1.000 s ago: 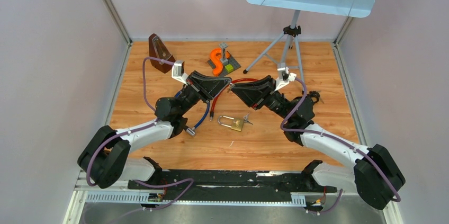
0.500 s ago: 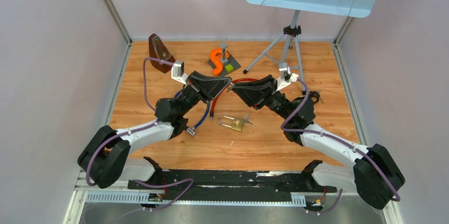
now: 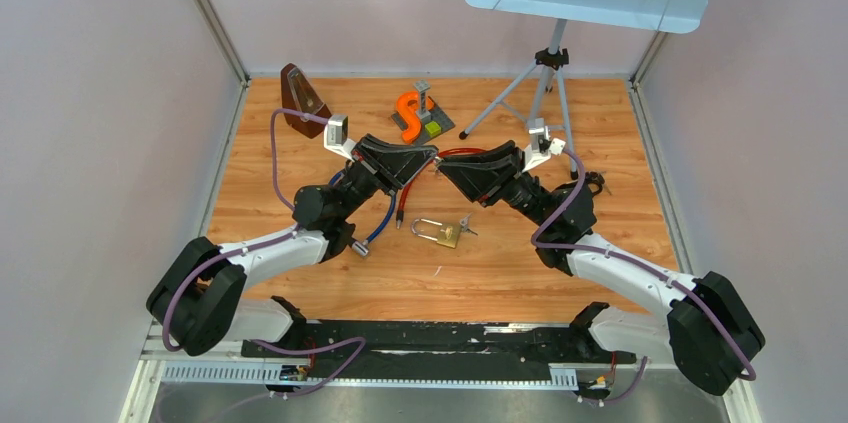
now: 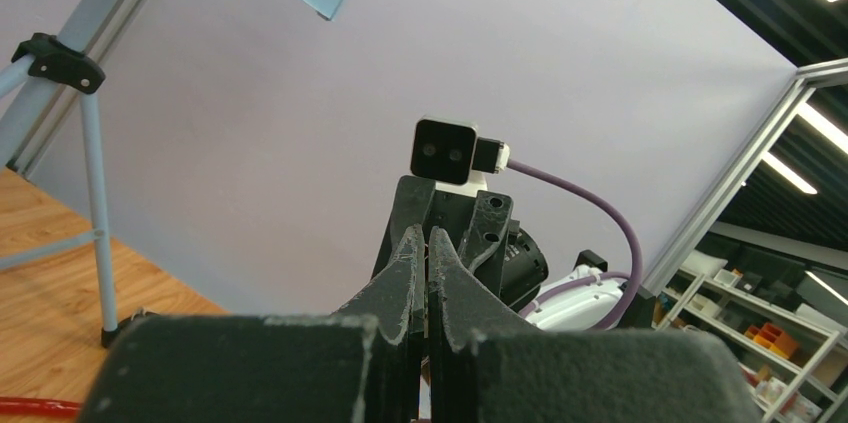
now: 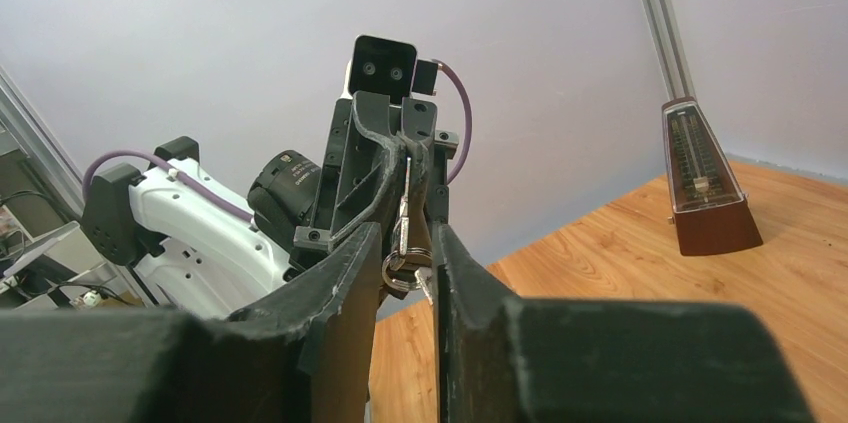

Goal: Unlock with the key

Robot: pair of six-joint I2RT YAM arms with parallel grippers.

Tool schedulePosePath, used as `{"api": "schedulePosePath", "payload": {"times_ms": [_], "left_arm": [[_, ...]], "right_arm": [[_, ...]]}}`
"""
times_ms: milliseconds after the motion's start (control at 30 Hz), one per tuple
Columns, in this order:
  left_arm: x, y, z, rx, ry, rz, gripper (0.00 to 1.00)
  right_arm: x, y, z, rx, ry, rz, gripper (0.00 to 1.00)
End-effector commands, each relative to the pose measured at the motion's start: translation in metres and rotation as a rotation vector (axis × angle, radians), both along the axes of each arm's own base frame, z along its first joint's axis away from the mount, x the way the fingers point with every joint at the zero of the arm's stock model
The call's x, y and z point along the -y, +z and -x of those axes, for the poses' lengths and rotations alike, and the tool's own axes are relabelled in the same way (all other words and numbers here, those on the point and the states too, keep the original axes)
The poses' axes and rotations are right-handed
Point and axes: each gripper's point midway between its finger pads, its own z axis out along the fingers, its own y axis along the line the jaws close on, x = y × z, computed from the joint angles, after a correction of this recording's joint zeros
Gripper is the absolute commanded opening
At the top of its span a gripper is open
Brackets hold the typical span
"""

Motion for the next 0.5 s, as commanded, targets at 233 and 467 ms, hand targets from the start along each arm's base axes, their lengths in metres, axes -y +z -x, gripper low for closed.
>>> {"api": "schedulePosePath", "payload": {"times_ms": [233,467], "left_arm": [[-0.0056,0.0247,0.0101,0.059,-0.002,0.060,0.00],[-0.0050,0.0267,0.0126,0.065,-0.007,0.065,0.00]], "right_arm": [[0.0023,0.0171,0.0021,0.035,0.010,-0.049,0.15],[0.0001,0.0154,0.0016,0.029,0.024,-0.055,0.03]]}}
